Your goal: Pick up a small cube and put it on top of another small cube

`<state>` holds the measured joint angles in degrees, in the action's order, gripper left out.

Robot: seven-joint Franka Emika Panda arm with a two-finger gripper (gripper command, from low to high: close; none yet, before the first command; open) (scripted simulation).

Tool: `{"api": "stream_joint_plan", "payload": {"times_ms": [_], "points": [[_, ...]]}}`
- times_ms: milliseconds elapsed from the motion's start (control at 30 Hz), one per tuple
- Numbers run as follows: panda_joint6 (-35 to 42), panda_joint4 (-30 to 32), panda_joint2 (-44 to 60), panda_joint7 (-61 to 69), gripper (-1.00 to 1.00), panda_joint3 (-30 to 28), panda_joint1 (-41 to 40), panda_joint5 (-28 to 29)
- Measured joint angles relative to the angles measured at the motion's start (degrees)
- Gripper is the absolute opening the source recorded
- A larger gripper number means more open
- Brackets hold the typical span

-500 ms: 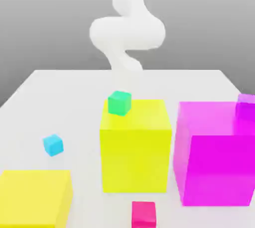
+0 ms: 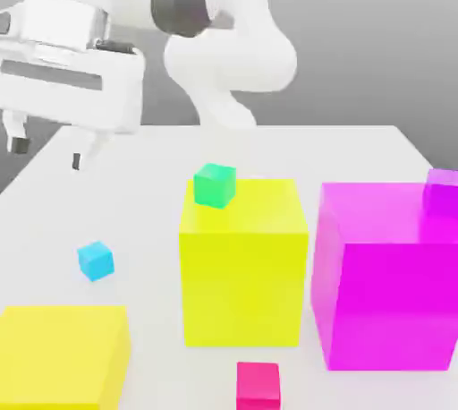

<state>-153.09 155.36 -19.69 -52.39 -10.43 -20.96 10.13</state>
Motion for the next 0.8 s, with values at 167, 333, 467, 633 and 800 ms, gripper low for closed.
{"api": "stream_joint_plan", "payload": {"times_ms": [167, 333, 467, 633, 800], "points": [[-6.2, 6.7, 7.3, -0.1, 0.00, -4.8, -5.0, 0.6], [-12.6, 13.5, 14.8, 2.9, 0.00, -9.6, -8.5, -3.2], [-18.8, 13.3, 22.9, 10.9, 0.00, -5.8, -10.2, -15.1], [-27.1, 11.4, 33.1, 16.5, 0.00, 9.4, -24.0, -22.3], [-28.1, 11.2, 34.2, 16.5, -1.00, 10.8, -25.4, -22.2]]}}
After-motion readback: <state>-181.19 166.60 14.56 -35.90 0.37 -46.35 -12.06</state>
